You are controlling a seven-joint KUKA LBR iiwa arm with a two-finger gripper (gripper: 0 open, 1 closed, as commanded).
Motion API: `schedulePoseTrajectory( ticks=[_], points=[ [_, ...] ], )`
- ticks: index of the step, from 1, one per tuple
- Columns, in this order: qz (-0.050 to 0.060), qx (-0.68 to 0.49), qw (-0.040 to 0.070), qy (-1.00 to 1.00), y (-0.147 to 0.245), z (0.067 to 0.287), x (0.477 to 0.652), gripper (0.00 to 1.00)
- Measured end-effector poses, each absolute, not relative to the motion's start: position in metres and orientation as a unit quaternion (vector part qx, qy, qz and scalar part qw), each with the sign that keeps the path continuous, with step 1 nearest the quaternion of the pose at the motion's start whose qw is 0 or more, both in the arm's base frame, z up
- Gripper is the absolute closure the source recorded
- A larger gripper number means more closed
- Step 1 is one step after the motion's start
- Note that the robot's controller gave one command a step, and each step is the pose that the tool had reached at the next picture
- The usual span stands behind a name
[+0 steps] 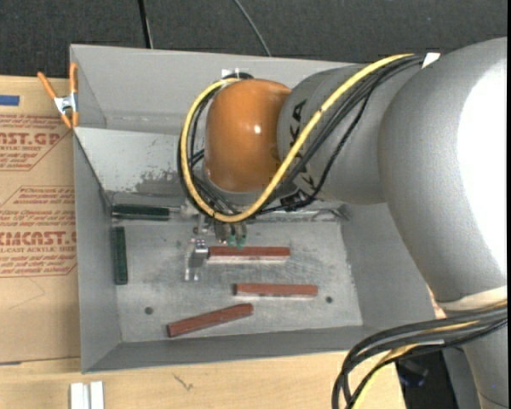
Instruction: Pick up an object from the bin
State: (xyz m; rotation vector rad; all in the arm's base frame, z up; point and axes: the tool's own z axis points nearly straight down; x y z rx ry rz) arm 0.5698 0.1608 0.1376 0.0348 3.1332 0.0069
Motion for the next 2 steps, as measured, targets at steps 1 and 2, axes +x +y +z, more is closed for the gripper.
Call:
schedulePoseTrajectory(
  ticks=[1,2],
  points=[
    [-0.001,0.004,-0.005,1.000,0.130,0.126,0.575,0.00],
    [0.001,-0.043,0.005,0.999,0.125,0.108,0.590,0.00]
  ],
)
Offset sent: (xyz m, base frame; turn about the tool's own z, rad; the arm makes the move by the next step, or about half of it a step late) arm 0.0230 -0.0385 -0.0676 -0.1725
